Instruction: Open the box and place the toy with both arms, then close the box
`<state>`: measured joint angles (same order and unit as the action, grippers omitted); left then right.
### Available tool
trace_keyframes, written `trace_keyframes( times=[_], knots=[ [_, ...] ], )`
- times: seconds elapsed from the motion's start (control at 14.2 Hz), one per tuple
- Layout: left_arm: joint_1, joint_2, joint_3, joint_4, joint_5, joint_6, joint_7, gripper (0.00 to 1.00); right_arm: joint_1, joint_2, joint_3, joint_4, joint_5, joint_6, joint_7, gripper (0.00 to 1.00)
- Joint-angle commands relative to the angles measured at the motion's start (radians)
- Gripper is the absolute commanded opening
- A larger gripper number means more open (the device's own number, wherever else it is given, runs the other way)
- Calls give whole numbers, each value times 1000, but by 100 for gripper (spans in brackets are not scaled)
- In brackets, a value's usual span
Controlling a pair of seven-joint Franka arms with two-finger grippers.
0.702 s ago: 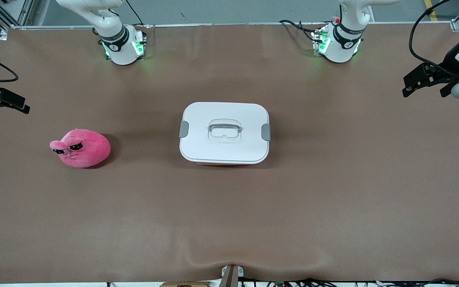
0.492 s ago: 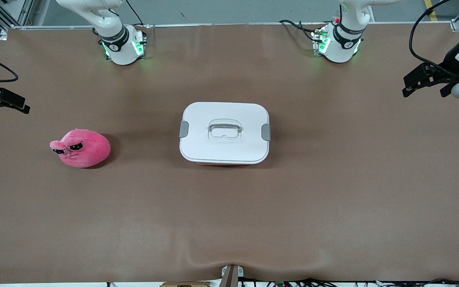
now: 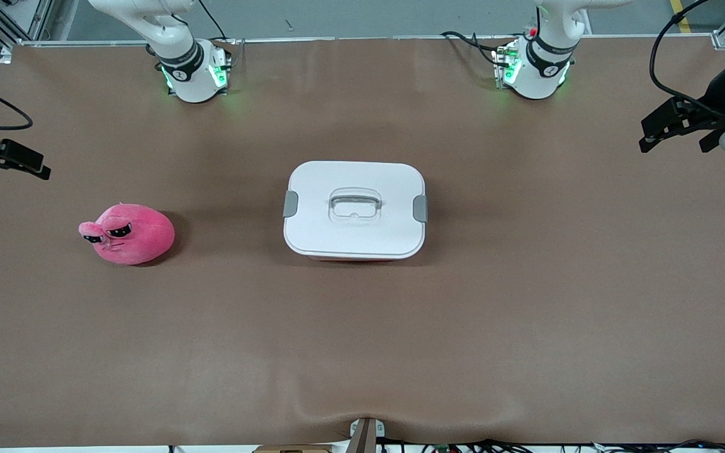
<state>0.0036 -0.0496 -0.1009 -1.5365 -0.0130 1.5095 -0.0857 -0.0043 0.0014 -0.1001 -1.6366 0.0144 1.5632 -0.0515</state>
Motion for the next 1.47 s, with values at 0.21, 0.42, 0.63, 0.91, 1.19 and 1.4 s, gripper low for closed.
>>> trace_keyframes(
  times=[0.21, 0.42, 0.63, 0.91, 1.19, 1.4],
  knots=[
    [13, 31, 0, 27, 13, -68, 9, 100, 24, 12, 7, -141, -10, 164, 22, 100],
    [7, 43, 1, 27, 19, -77, 3, 100, 37, 31, 7, -212, -10, 264, 18, 100],
    [0, 62, -14, 22, 41, -87, -53, 100, 32, 93, 5, -215, -11, 320, -2, 100],
    [-19, 91, -86, 3, 33, -81, -320, 100, 4, 141, 3, -285, -25, 369, -102, 100],
    [-16, 105, -164, -48, -13, -36, -598, 100, 1, 123, 3, -430, -30, 531, -137, 100],
    [-16, 105, -255, -99, -13, 35, -861, 100, 9, 118, 5, -437, -30, 515, -139, 100]
  ],
)
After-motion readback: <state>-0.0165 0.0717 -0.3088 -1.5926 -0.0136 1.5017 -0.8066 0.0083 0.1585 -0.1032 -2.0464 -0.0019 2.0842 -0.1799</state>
